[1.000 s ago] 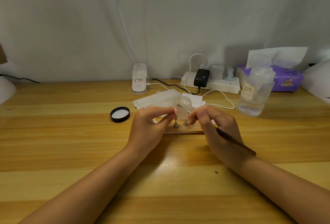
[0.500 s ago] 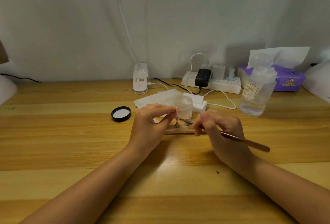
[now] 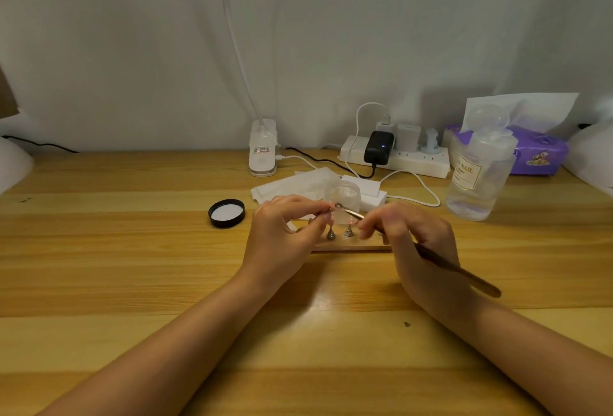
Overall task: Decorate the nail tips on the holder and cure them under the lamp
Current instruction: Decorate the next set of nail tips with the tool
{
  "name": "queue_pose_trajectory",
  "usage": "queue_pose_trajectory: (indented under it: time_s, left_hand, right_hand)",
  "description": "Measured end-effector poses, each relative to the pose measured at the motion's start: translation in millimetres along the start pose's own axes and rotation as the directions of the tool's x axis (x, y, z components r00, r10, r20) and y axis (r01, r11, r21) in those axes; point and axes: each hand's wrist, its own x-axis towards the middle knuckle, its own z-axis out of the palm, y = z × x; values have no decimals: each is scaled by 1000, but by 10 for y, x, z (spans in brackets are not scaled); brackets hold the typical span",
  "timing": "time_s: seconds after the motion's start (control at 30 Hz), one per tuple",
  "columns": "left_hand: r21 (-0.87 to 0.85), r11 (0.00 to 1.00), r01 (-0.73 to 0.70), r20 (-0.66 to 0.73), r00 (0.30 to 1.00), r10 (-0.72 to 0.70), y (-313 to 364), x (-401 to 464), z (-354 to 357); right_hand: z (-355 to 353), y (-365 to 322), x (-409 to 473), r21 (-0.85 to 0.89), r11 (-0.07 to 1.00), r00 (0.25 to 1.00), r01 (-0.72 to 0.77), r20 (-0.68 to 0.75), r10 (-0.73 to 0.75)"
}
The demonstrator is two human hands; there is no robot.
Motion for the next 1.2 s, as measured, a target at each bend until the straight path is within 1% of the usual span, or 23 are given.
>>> queue_pose_trajectory:
  time_s: [0.1, 0.27, 0.33, 0.4, 0.47, 0.57, 0.63, 0.67, 0.73, 0.83, 0.9, 0.97, 1.03, 1.13, 1.2]
  left_hand:
    - [2, 1000, 4, 1, 1000, -4, 5, 3, 1]
    - [-9, 1000, -1, 9, 1000, 1, 13, 1, -6]
    - [0, 1000, -3, 10, 1000, 3, 12, 5, -1]
    - [7, 1000, -11, 6, 1000, 11, 14, 6, 3]
    - [4, 1000, -13, 0, 1000, 13, 13, 5, 0]
    - [5, 1000, -15, 3, 1000, 15, -4, 10, 0]
    - [2, 1000, -7, 1, 1000, 7, -13, 12, -1]
    - [-3, 1000, -2, 1, 1000, 2, -16, 14, -2]
    - [-3, 1000, -3, 4, 1000, 3, -17, 14, 0]
    - [-2, 1000, -7, 8, 1000, 7, -17, 15, 5]
    - [-17, 1000, -2, 5, 1000, 3, -21, 14, 2]
    - [-22, 1000, 5, 4, 1000, -5, -24, 14, 1]
    - [-20, 1000, 13, 3, 1000, -13, -25, 13, 1]
    - [-17, 1000, 17, 6, 1000, -17, -20, 13, -2]
    - [-19, 1000, 10, 3, 1000, -9, -17, 12, -3]
  right_hand:
    - [21, 14, 6, -34, 999, 999, 9, 48, -7]
    - [-11, 14, -32, 118, 992, 998, -45, -32, 49]
    - [-8, 4, -14, 62, 998, 999, -30, -21, 31]
    - [6, 2, 8, -14, 1000, 1000, -2, 18, 2]
    - [15, 11, 4, -21, 1000, 999, 5, 37, -4]
    - [-2, 12, -27, 123, 991, 998, -59, -3, 60]
    - [-10, 3, -35, 201, 978, 998, -61, -21, 66]
    - [-8, -8, -29, 191, 980, 998, -48, -21, 53]
    - [0, -28, -6, 112, 993, 1000, -28, 7, 28]
    - [6, -28, 14, 38, 998, 997, -41, 72, 38]
    - [4, -16, -5, 77, 995, 994, -63, 94, 55]
    - [-9, -17, -30, 167, 982, 992, -90, 107, 73]
    - [-20, -26, -42, 206, 974, 993, -89, 90, 72]
    - [-11, -35, -11, 158, 985, 997, -71, 52, 64]
    - [3, -34, 11, 97, 993, 996, -72, 58, 67]
